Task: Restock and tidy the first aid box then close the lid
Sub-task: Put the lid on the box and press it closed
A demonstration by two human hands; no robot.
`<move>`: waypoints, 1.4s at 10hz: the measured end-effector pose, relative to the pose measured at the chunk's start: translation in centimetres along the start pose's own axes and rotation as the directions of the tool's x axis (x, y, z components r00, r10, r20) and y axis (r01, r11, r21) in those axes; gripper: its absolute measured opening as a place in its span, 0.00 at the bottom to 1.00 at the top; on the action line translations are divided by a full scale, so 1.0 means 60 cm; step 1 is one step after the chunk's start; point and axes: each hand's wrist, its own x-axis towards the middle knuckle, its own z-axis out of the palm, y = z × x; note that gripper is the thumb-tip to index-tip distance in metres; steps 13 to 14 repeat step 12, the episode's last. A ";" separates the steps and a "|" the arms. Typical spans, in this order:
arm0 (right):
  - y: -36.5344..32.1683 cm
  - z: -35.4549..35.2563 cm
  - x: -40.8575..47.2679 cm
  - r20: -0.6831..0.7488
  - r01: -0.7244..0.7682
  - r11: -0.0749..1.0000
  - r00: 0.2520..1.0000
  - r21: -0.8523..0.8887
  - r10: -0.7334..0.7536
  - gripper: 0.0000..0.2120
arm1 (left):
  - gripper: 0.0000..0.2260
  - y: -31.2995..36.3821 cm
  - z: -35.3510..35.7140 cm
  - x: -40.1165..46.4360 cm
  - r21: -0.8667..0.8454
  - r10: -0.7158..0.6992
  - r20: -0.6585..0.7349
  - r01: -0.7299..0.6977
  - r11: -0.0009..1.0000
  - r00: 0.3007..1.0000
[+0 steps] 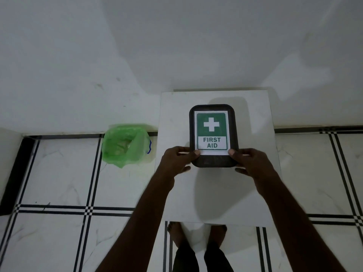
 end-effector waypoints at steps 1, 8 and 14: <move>-0.032 0.009 0.031 0.042 0.074 0.996 0.997 -0.046 -0.072 0.21 | 0.21 0.032 0.010 0.018 0.008 0.073 -0.023 -0.073 0.997 0.997; -0.072 0.025 0.106 -0.087 0.286 0.948 0.950 -0.141 -0.299 0.12 | 0.15 0.073 0.063 0.073 0.199 0.345 -0.131 -0.316 0.928 0.929; -0.105 -0.005 0.094 -0.021 0.297 0.936 0.952 -0.191 -0.306 0.28 | 0.20 0.094 0.080 0.061 0.306 0.374 -0.241 -0.296 0.905 0.896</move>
